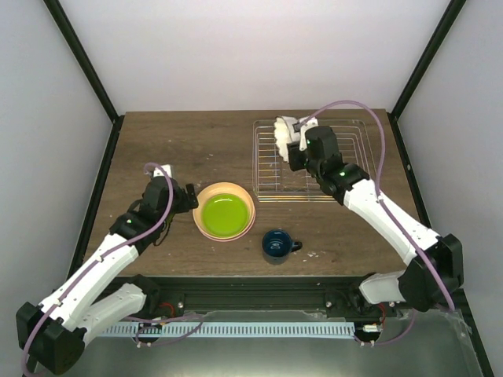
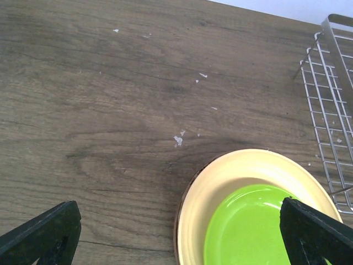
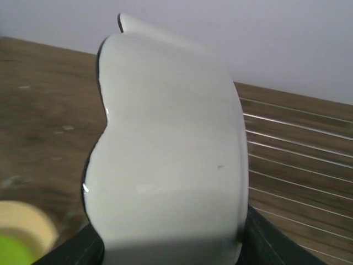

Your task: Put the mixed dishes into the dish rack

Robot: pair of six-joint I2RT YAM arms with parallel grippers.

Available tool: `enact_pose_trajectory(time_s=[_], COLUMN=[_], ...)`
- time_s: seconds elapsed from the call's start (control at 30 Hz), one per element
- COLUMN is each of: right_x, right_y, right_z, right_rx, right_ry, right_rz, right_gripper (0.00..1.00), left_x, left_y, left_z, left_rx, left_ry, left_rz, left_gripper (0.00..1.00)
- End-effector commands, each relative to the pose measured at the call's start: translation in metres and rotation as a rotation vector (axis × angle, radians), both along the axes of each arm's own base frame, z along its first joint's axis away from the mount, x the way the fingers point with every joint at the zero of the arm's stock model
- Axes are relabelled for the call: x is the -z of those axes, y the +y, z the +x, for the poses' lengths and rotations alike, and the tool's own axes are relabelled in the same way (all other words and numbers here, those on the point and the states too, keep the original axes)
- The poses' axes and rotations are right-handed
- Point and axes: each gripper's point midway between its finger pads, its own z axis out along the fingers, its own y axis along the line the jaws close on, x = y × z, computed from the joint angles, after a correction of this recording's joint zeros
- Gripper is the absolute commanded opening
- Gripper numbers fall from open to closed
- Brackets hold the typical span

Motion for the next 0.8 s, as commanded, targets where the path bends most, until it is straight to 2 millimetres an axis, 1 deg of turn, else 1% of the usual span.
enact_pose_trajectory(time_s=[0.0,0.13,0.37,0.43,0.5,0.63,0.7,0.77], right_x=[-0.046,-0.034,0.001,0.002,0.005,0.019,0.028,0.035], right_y=[-0.062,-0.083,-0.142,-0.155,-0.165,-0.182,-0.186,-0.185], right_z=[0.022,0.037,0.069,0.073,0.077,0.083,0.086,0.091], right_rx=[0.336,0.441,0.634,0.675,0.699,0.741,0.741,0.728], right_ry=[-0.155,-0.140,-0.041,-0.033,-0.033,0.001,0.019,0.022], right_rz=[-0.136,-0.257,-0.479,-0.535,-0.601,-0.720,-0.746,-0.764], right_gripper=[0.25,0.25,0.23,0.22,0.22,0.22,0.22,0.22], left_x=[0.008,0.011,0.018,0.018,0.018,0.016,0.015,0.015], left_y=[0.007,0.013,0.017,0.016,0.014,0.008,0.007,0.007], left_z=[-0.003,-0.007,-0.013,-0.013,-0.013,-0.012,-0.012,-0.012], left_rx=[-0.021,-0.030,-0.030,-0.027,-0.019,0.000,0.003,0.003], left_ry=[0.018,0.027,0.027,0.026,0.022,0.015,0.013,0.014], left_rz=[0.027,0.051,0.059,0.056,0.047,0.016,0.011,0.010], left_gripper=[1.00,1.00,1.00,1.00,1.00,1.00,1.00,1.00])
